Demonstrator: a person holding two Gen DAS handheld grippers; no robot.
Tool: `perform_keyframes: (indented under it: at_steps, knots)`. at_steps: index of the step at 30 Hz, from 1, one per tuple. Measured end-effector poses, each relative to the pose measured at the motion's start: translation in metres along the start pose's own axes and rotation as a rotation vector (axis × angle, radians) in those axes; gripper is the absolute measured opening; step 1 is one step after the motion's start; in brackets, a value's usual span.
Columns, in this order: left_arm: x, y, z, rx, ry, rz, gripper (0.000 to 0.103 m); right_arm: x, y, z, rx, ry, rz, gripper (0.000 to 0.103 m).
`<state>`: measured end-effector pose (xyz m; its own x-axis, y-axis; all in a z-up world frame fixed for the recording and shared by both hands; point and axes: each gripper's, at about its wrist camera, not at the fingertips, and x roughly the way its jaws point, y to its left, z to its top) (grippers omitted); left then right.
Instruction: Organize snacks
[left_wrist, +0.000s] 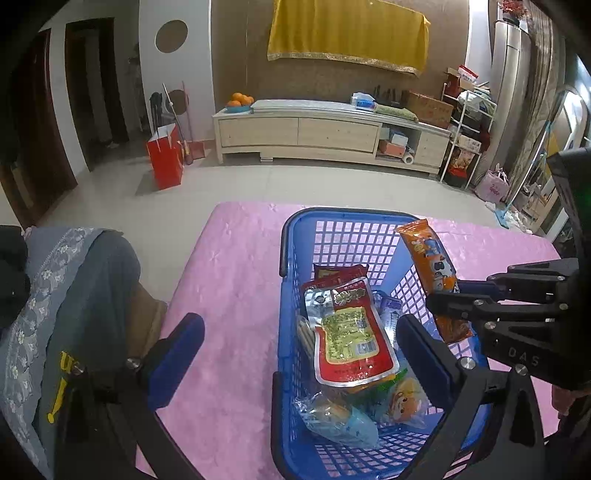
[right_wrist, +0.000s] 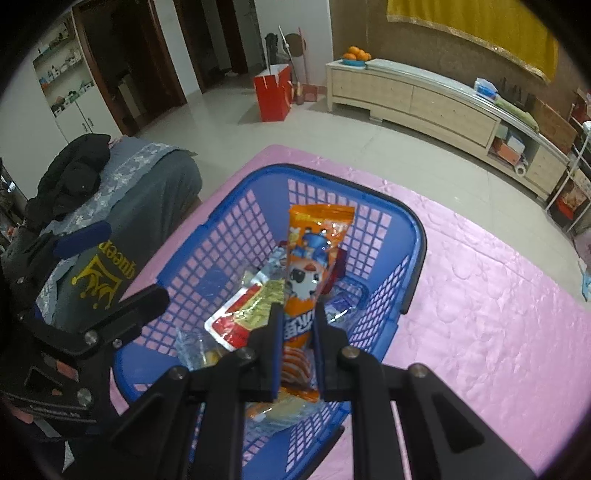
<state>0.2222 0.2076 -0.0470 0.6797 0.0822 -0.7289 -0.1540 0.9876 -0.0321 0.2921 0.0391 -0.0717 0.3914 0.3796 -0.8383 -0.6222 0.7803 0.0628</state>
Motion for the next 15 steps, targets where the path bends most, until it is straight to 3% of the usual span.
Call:
perform_keyframes:
  at_steps: [5, 6, 7, 8, 15]
  knots:
    - [0.006, -0.002, 0.002, 0.007, 0.014, 0.004, 0.103, 0.009, 0.001, 0.001, -0.028, 0.015, -0.039, 0.024]
    - [0.007, -0.003, 0.001, 0.008, 0.015, 0.007, 0.103, 0.009, 0.0, 0.001, -0.025, 0.013, -0.047, 0.04]
    - [0.007, -0.002, 0.001, 0.007, 0.016, 0.008, 0.103, 0.008, -0.001, 0.0, -0.02, 0.006, -0.059, 0.067]
    - [0.007, -0.002, 0.0, 0.007, 0.018, 0.009, 0.103, 0.005, -0.002, 0.0, -0.014, -0.011, -0.07, 0.081]
    - [-0.007, -0.009, -0.005, 0.014, -0.008, 0.026, 0.103, -0.024, -0.006, -0.01, -0.005, -0.074, -0.089, 0.082]
